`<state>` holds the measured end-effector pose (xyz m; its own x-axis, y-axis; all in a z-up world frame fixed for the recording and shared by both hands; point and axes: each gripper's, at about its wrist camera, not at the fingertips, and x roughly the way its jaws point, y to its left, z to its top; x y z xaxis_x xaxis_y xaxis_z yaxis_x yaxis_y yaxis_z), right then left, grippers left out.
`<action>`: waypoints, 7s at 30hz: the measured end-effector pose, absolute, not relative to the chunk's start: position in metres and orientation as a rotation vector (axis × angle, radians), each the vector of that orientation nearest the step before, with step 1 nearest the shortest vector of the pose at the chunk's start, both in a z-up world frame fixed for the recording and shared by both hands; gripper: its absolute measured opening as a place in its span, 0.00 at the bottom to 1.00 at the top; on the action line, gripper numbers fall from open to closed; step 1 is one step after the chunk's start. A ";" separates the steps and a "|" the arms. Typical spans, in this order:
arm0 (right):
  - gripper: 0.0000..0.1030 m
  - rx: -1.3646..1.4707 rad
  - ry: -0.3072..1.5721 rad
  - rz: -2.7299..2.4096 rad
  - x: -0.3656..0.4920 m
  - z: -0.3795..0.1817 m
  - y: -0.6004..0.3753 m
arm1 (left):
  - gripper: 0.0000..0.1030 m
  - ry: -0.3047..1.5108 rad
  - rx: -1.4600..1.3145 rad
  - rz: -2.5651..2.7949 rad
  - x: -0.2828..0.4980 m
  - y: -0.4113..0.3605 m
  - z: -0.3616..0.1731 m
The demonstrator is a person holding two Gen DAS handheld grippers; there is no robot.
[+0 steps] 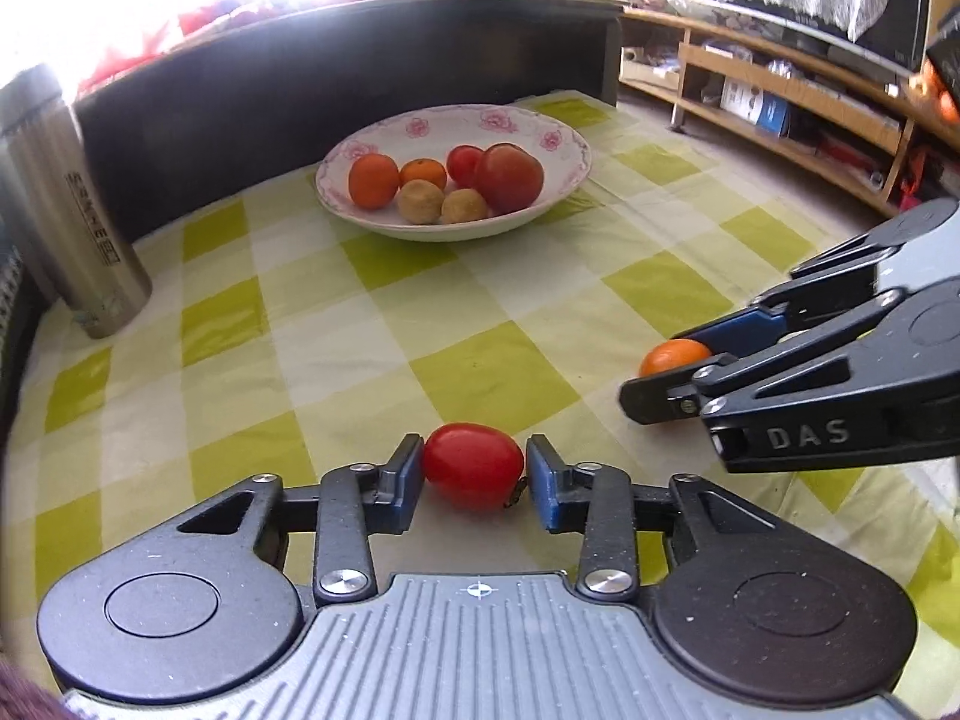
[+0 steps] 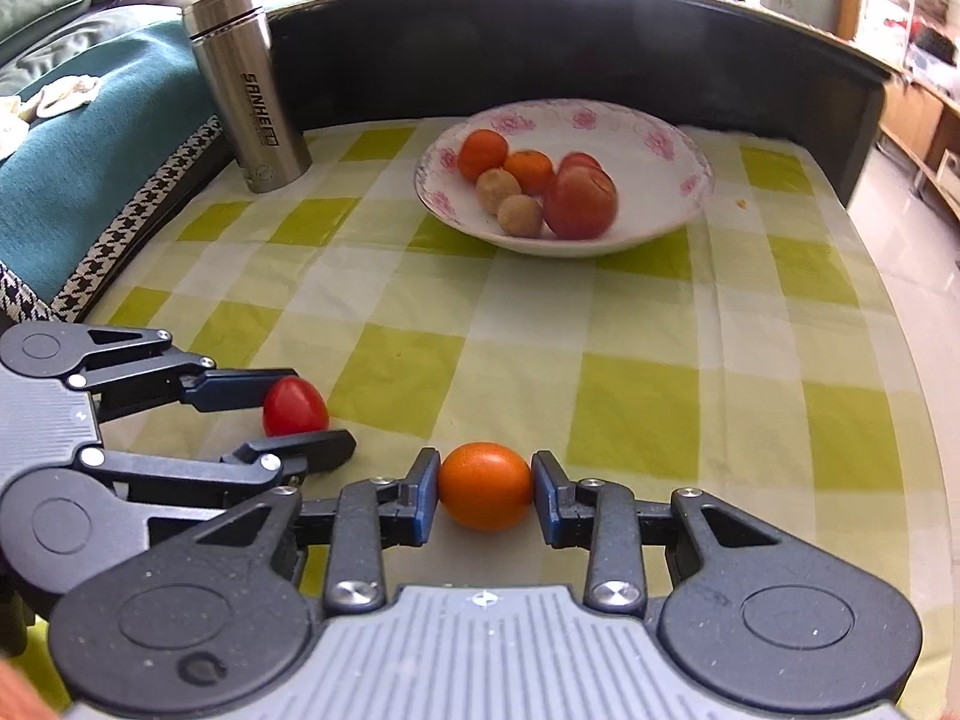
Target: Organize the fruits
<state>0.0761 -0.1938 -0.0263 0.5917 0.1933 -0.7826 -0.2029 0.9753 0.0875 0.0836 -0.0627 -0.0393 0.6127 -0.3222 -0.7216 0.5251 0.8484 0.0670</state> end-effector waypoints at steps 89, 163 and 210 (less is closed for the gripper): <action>0.37 0.061 0.735 0.063 0.227 0.009 -0.232 | 0.43 0.649 0.282 -0.430 0.221 -0.121 0.005; 0.49 0.181 0.767 0.004 0.027 0.046 -0.216 | 1.00 0.654 0.126 -0.226 0.066 -0.053 0.037; 0.49 0.157 0.850 -0.001 -0.026 0.025 -0.199 | 1.00 0.766 0.099 -0.217 0.020 -0.048 0.016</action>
<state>-0.0260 -0.1989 0.0247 0.6610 0.0619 -0.7478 0.0630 0.9885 0.1375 0.0196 -0.0482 0.0164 0.6995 -0.1586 -0.6969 0.2303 0.9731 0.0098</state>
